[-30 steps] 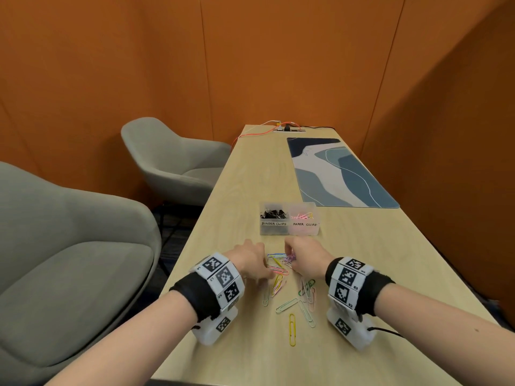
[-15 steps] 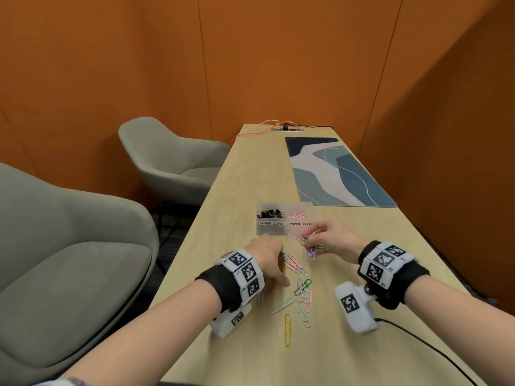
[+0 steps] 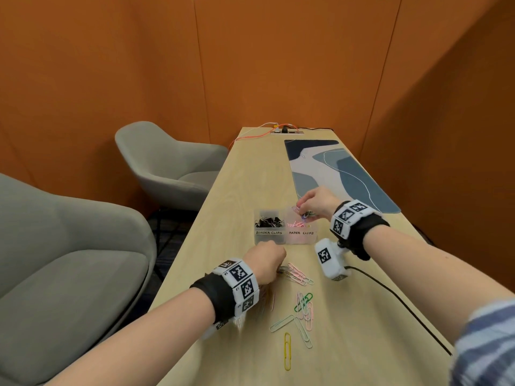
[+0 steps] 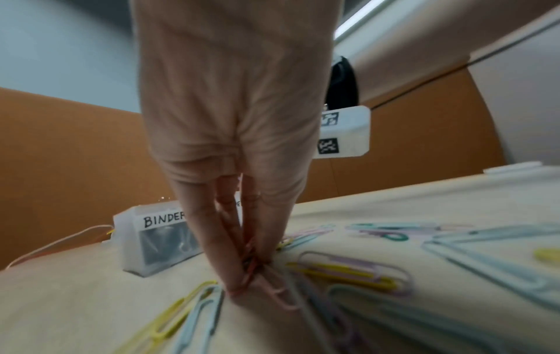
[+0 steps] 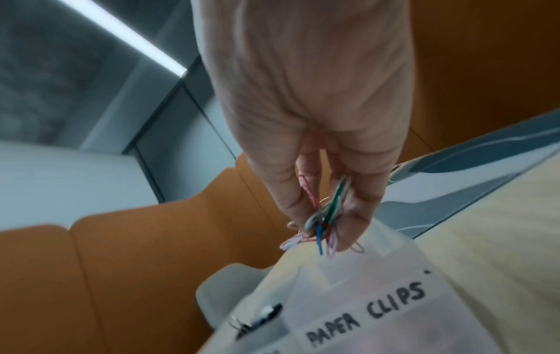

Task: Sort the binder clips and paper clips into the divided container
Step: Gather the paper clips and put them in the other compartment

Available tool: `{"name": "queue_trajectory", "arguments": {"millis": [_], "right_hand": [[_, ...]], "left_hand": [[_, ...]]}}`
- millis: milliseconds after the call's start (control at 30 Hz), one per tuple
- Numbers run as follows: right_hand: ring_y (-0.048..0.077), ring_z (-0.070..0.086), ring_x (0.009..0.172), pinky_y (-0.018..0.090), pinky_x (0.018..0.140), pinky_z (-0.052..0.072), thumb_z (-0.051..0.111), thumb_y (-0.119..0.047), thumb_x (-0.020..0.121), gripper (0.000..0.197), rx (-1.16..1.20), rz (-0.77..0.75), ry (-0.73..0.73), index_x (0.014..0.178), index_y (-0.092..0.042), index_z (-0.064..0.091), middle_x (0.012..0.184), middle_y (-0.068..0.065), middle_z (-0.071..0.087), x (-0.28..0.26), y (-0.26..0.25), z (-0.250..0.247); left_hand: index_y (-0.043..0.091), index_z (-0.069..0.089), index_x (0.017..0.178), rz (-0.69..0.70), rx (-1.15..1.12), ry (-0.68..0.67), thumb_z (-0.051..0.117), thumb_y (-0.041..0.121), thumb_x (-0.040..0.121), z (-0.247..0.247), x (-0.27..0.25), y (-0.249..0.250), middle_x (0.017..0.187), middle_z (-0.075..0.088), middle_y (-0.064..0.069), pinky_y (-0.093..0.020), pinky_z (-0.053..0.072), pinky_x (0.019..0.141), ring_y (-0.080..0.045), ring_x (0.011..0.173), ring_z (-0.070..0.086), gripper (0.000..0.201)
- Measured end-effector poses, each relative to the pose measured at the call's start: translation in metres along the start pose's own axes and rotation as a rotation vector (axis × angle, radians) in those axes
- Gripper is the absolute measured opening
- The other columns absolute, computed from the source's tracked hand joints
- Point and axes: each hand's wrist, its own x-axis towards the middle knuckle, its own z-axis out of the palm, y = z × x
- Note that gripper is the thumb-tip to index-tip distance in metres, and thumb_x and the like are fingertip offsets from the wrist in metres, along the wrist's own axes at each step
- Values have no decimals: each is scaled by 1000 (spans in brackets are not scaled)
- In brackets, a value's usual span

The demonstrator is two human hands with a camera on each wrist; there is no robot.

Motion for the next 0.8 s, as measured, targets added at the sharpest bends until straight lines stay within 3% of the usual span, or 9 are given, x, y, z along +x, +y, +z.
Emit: {"name": "queue_trajectory", "arguments": {"millis": [100, 233, 333, 467, 533, 600, 667, 800], "right_hand": [[19, 62, 64, 36, 78, 59, 65, 6, 78, 12, -233, -25, -5, 85, -2, 72, 75, 9, 65, 8, 0, 8], [20, 61, 79, 32, 82, 57, 62, 0, 81, 23, -380, -102, -29, 100, -8, 73, 86, 8, 64, 3, 0, 10], [22, 58, 77, 32, 79, 56, 51, 0, 86, 29, -397, -130, -61, 104, -7, 72, 85, 9, 64, -6, -2, 5], [25, 61, 103, 27, 82, 46, 38, 3, 83, 41, -418, -255, 50, 99, -12, 72, 115, 11, 67, -27, 0, 1], [22, 63, 99, 27, 81, 47, 40, 1, 81, 38, -424, -334, 98, 95, -14, 72, 109, 9, 71, -47, 4, 4], [16, 60, 91, 23, 77, 41, 42, -1, 82, 34, -491, -381, 39, 96, -11, 72, 105, 6, 72, -69, 13, 11], [18, 59, 100, 20, 78, 36, 43, -2, 84, 34, -615, -355, -98, 105, -10, 68, 112, 6, 69, -85, 26, 19], [28, 53, 120, 28, 97, 42, 46, -13, 89, 39, -754, -231, -248, 127, -4, 52, 131, 13, 57, -97, 53, 27]], "left_hand": [[0, 62, 103, 36, 41, -12, 54, 3, 84, 0, 2, -2, 106, 63, -21, -40, 49, 74, -39, 98, 62, 21], [3, 63, 107, 44, 9, -43, 59, 13, 84, -2, 5, -6, 109, 64, -19, -38, 50, 76, -37, 100, 62, 25], [5, 65, 106, 39, -78, -80, 62, 17, 82, -3, 9, -11, 110, 66, -17, -36, 51, 80, -35, 102, 62, 28], [5, 65, 107, 35, -115, -106, 64, 18, 82, -3, 12, -11, 111, 67, -16, -30, 46, 76, -33, 103, 62, 28], [7, 65, 104, 42, -109, -78, 64, 18, 80, -2, 11, -10, 110, 66, -15, -31, 47, 77, -33, 102, 62, 26], [9, 64, 100, 47, -110, -45, 64, 16, 78, 1, 10, -8, 107, 66, -15, -33, 49, 78, -33, 100, 62, 23], [9, 63, 100, 49, -124, -28, 64, 15, 78, 2, 9, -8, 107, 66, -14, -35, 51, 80, -34, 100, 62, 24], [10, 62, 110, 27, -172, -55, 65, 15, 79, 0, 9, -8, 112, 67, -11, -33, 50, 87, -29, 106, 61, 31]]}}
